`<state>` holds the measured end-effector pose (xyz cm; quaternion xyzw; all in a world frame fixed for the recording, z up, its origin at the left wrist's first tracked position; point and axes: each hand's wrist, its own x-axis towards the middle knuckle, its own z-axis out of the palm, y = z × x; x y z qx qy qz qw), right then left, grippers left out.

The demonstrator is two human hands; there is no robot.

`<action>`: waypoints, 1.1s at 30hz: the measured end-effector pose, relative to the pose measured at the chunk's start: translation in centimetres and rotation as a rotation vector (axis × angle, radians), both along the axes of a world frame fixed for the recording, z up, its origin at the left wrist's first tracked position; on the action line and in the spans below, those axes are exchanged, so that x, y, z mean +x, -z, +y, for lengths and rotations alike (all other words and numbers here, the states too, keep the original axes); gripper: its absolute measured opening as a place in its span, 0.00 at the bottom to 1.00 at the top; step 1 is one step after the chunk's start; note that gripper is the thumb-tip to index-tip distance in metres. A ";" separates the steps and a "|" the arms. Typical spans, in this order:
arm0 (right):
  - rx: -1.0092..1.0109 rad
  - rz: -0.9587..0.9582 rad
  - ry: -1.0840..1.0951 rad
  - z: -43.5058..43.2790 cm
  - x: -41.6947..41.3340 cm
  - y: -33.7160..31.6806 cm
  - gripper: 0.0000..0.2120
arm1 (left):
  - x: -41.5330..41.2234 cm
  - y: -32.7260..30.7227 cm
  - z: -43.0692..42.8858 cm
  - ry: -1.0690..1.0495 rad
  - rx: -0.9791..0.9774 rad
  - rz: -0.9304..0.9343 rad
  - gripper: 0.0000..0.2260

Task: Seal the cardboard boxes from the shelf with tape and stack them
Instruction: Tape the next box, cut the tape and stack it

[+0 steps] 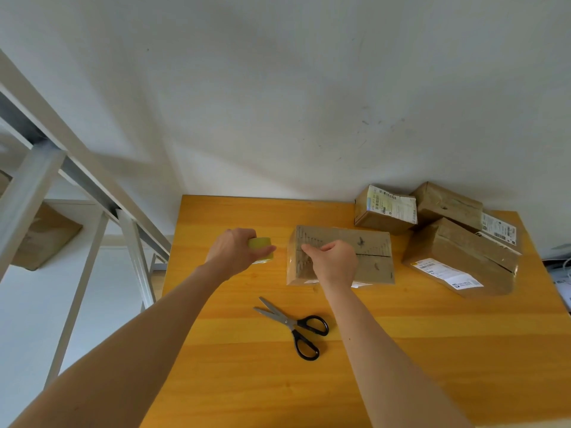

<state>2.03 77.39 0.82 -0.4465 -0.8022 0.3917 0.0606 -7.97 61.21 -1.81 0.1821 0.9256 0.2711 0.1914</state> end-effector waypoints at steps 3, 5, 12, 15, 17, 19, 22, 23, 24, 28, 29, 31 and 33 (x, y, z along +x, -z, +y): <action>0.080 0.095 0.018 -0.1 0.4 0.0 0.11 | -0.1 0.1 0.0 -0.004 0.048 -0.013 0.20; 0.312 0.200 -0.064 -0.5 1.1 0.3 0.07 | -0.1 0.3 0.0 -0.010 0.058 -0.030 0.21; 0.673 -0.180 -1.024 -0.5 -1.3 1.8 0.37 | -0.2 0.9 -0.1 -0.007 0.098 -0.066 0.21; 0.636 -0.317 -1.030 0.0 -1.8 2.4 0.41 | -0.3 1.1 -0.1 -0.015 0.100 -0.099 0.23; 0.609 -0.346 -1.026 0.0 -2.0 2.7 0.46 | -0.4 1.3 -0.2 -0.019 0.105 -0.136 0.24; 0.566 -0.357 -1.052 0.2 -2.3 2.6 0.51 | -0.4 1.4 -0.2 -0.013 0.092 -0.146 0.24; 0.556 -0.402 -1.142 0.5 -2.7 2.2 0.61 | -0.5 1.3 -0.3 0.007 0.078 -0.147 0.24; 0.577 -0.428 -1.175 0.5 -2.8 2.1 0.64 | -0.5 1.2 -0.3 0.014 0.077 -0.152 0.23; 0.607 -0.455 -1.199 0.4 -2.8 1.9 0.65 | -0.6 1.2 -0.4 0.022 0.075 -0.157 0.23; 0.657 -0.584 -1.197 -0.2 -2.6 1.2 0.67 | -1.1 0.6 -0.3 0.063 0.048 -0.177 0.23; 0.663 -0.621 -1.197 -0.3 -2.6 0.9 0.67 | -1.1 0.3 -0.3 0.076 0.039 -0.178 0.23; 0.685 -0.668 -1.197 -0.3 -2.7 0.2 0.63 | -1.1 -0.3 -0.3 0.101 0.009 -0.173 0.23; 0.715 -0.625 -1.162 -0.2 -2.7 -0.6 0.57 | -1.0 -1.2 -0.4 0.133 -0.005 -0.142 0.26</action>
